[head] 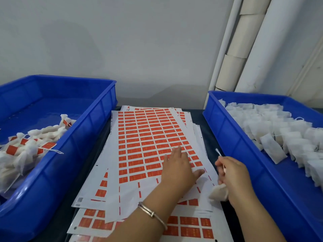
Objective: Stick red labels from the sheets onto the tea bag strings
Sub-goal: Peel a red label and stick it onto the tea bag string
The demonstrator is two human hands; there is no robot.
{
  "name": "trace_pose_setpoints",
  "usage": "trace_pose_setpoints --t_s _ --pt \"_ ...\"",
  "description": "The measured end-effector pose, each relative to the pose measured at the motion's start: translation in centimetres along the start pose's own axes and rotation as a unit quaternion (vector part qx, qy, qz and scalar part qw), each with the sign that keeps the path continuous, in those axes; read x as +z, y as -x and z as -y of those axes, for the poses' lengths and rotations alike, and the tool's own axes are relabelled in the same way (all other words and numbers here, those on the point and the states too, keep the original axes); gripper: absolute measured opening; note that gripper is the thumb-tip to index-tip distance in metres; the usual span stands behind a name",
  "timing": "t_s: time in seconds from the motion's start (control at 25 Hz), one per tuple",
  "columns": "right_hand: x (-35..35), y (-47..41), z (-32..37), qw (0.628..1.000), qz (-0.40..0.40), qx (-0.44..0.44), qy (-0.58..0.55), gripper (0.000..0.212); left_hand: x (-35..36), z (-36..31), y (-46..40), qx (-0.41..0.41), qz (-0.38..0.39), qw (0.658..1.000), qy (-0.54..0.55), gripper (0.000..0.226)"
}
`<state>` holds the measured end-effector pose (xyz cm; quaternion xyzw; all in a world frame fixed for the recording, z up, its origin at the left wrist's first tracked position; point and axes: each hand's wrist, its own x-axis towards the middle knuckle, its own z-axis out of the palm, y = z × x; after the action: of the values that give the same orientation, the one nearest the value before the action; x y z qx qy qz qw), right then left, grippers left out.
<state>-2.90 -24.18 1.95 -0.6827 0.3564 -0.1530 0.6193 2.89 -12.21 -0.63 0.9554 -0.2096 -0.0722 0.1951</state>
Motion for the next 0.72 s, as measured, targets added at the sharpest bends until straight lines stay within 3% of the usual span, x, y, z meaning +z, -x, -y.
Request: trace_pose_setpoints --t_s 0.08,0.24,0.52,0.72 --pt "0.1 -1.9 -0.1 0.994 -0.008 -0.021 0.110 0.022 1.3 0.7 -0.9 0.000 0.016 0.999 -0.034 0.089" --pt "0.8 -3.6 -0.1 0.968 0.086 0.005 0.236 0.015 1.8 2.7 -1.4 0.013 0.013 0.999 -0.038 0.088" --pt "1.3 -4.0 -0.4 0.957 0.133 0.004 0.257 0.013 1.7 3.9 -0.4 0.020 -0.025 0.999 -0.005 0.075" --pt "1.0 -3.9 -0.5 0.969 0.152 0.014 0.193 0.017 1.1 3.6 0.4 0.015 -0.061 0.998 0.013 0.055"
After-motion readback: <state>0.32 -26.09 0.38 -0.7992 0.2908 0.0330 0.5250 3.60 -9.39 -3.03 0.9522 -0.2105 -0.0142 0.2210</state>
